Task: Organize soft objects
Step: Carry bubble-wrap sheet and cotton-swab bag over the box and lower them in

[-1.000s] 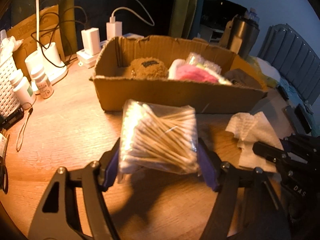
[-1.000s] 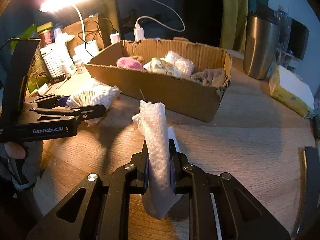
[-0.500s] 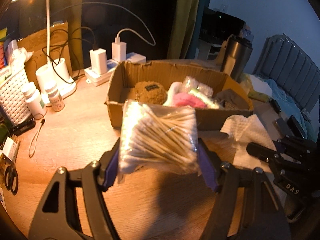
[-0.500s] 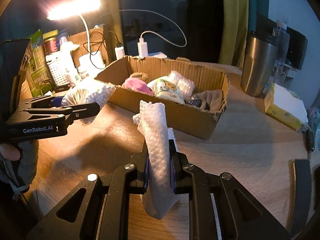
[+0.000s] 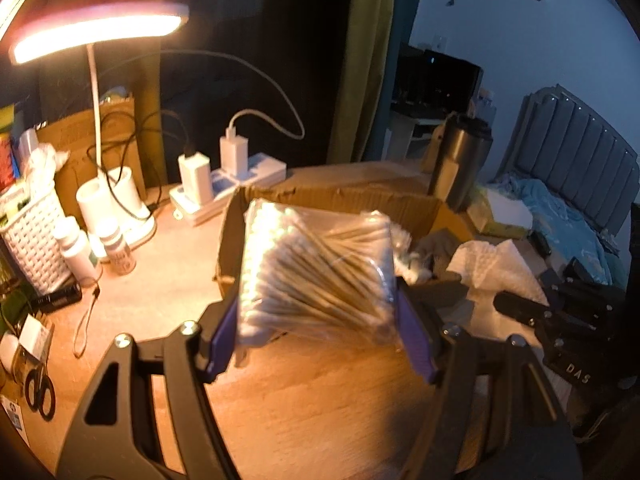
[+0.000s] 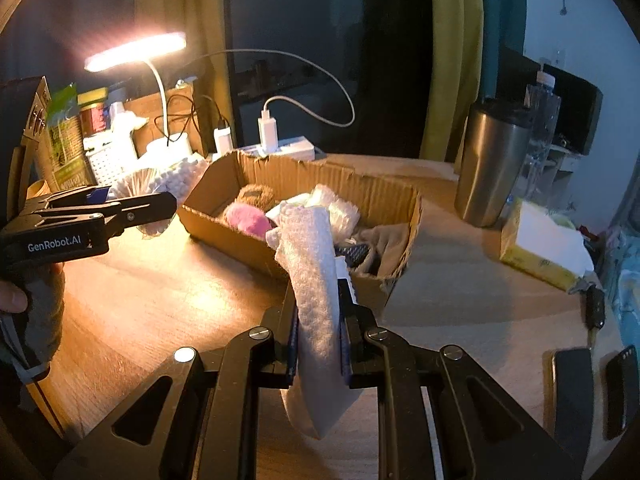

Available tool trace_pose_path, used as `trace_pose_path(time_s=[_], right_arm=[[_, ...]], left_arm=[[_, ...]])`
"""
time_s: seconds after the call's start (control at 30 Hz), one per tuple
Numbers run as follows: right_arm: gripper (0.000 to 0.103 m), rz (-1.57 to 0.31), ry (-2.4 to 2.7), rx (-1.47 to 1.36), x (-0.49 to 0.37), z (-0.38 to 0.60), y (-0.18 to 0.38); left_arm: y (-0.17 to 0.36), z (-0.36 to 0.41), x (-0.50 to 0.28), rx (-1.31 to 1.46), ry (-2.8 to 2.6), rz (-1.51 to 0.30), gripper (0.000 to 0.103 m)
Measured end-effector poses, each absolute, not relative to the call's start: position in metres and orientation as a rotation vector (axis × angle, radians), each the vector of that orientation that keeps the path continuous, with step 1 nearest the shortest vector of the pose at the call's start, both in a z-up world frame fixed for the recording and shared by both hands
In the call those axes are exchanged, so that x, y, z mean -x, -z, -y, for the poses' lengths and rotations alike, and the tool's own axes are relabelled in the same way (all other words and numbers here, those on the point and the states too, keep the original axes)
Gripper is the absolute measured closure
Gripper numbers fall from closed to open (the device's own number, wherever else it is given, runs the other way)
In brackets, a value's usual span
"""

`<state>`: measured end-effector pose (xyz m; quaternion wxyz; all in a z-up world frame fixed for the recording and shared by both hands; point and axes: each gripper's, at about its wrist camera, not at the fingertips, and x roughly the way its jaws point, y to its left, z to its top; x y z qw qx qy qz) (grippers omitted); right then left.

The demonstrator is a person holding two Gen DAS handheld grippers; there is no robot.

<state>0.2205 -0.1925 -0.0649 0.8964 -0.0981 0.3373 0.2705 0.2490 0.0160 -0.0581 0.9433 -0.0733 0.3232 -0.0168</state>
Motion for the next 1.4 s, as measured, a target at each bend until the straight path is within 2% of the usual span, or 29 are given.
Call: trace_pose_path(time_s=[0.7,0.97,1.4], right_arm=[[0.086,-0.566,-0.52,0.239,-0.254,0.192,0.019],[0.085,-0.574,-0.516,0.237,-0.279,0.188,0.024],[0.086,-0.664,-0.512,0.238,-0.324,0.179,0.063]], left_arm=[[0.007,-0.034,-0.281,0.159,0.024,-0.521,0.033],[0.027,-0.044,-0.302,0.169,-0.001,-0.568,0.033],[0.073,-0.045,-0.336,0.151,-0.015,-0.682,0.033]])
